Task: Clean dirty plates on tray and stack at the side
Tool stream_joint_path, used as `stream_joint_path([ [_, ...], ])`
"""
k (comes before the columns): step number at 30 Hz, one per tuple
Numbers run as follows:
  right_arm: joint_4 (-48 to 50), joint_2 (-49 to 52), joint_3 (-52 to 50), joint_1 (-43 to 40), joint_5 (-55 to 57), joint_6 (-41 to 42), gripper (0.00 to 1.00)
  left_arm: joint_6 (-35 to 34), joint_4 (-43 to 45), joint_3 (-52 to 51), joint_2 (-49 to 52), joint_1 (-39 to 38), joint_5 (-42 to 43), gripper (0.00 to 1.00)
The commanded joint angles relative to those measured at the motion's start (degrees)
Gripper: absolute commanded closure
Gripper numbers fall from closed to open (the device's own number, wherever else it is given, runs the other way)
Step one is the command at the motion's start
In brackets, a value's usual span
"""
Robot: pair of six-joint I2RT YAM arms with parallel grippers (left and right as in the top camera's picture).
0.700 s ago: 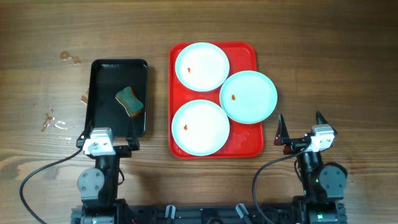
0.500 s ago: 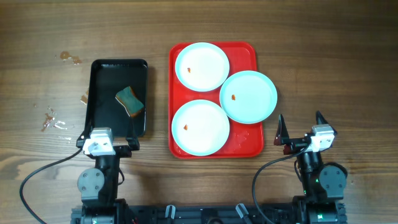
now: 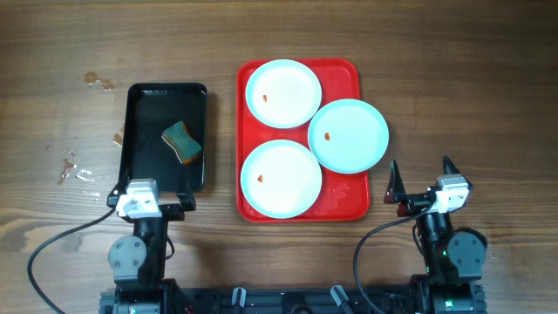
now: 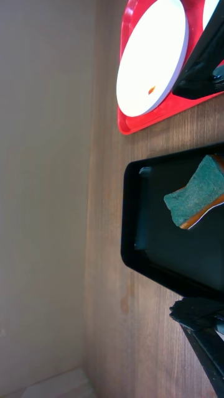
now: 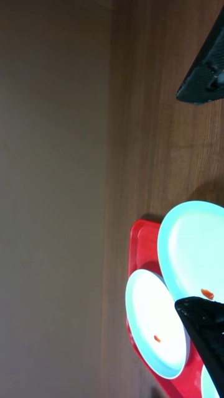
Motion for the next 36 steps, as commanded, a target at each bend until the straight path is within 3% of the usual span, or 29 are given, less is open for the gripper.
stream_joint_path([
  [1,0.17,-0.2,-0.07,-0.35,0.81,-0.98,0.0,0.7,0.02,-0.42,-0.35,-0.33,0.52,0.0],
  [24,0.17,-0.2,-0.07,-0.35,0.81,-1.01,0.0,0.79,0.09,-0.42,-0.35,-0.33,0.42,0.0],
  [27,0.26,-0.2,-0.07,-0.35,0.85,-1.4,0.0,4.28,0.26,-0.42,-0.35,-0.33,-0.61,0.0],
  [36,0.68,-0.2,-0.07,-0.35,0.83,-1.14,0.0,4.28,0.72,-0.42,-0.35,-0.28,0.72,0.0],
])
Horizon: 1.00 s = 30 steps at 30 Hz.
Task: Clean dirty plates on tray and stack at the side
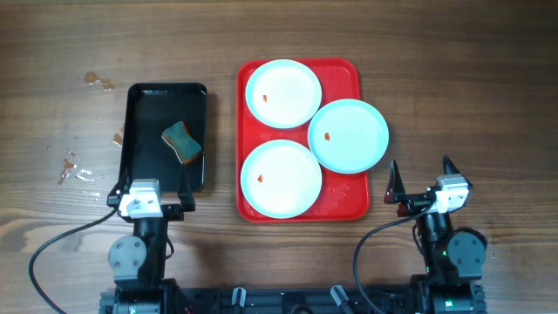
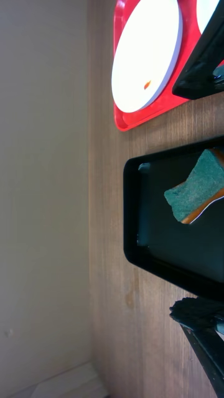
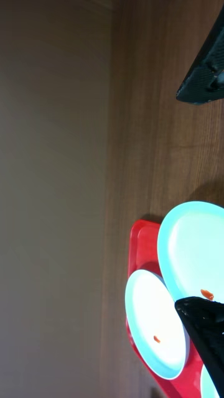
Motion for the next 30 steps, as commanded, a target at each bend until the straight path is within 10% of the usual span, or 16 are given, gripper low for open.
stream_joint_path([
  [1,0.66,-0.2,-0.07,-0.35,0.35,-0.55,0.0,1.07,0.57,-0.42,-0.35,-0.28,1.09,0.0],
  [15,2.93,0.85,4.26,-0.35,-15.43,15.19,0.0,-18.69,8.02,5.11,0.28,-0.28,19.63,0.0],
  [24,-11.96,26.73,32.68,-0.35,-24.48,15.69,0.01,-18.64,-13.99,35.06,26.47,-0.28,19.87,0.0],
  [30,-41.9,55.08,62.2,-0.35,-27.82,14.38,0.0,-18.56,-35.52,63.12,50.88,-0.28,19.8,0.0],
])
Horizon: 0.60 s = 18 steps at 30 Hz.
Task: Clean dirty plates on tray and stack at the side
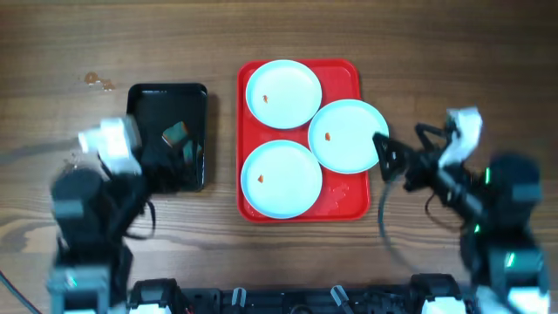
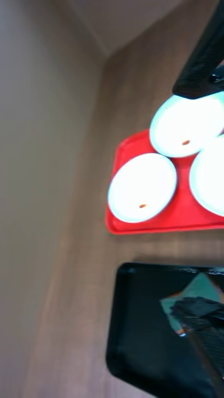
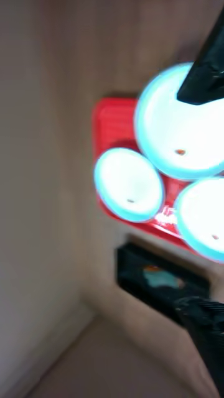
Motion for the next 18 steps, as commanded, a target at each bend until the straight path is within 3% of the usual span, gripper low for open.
stream_joint_path([
  [1,-13.11,15.13,15.78,-0.24,-3.28,-1.92,0.0,0.39,-9.16,15.93,13.22,-0.22,0.57,0.0],
  [4,-18.29,24.5,22.08,-0.24,-3.63,-0.68,0.0,1.6,-13.99,20.87,19.78,-0.22,0.59,0.0],
  [6,-20.33,28.37,22.53,-0.24,-9.81,0.98,0.0,0.57,-15.54,20.94,22.14,-0.22,1.44,0.0],
  [8,-19.56,31.63,22.47,-0.24,-16.5,-1.77,0.0,-0.55,-20.41,20.94,24.13,-0.22,2.75,0.0],
  [11,-17.44,34.86,22.49,-0.13,-17.84,-0.24,0.01,-0.31,-23.93,20.94,26.23,-0.22,1.99,0.0],
  [13,-18.12,35.1,22.49,0.61,-14.21,-3.3,0.04,-0.83,-26.45,20.94,27.56,-0.22,-0.68,0.0],
  [18,-22.8,34.69,22.49,8.46,5.11,-6.08,0.13,-15.69,-31.87,18.84,31.26,-0.2,-19.23,0.0],
])
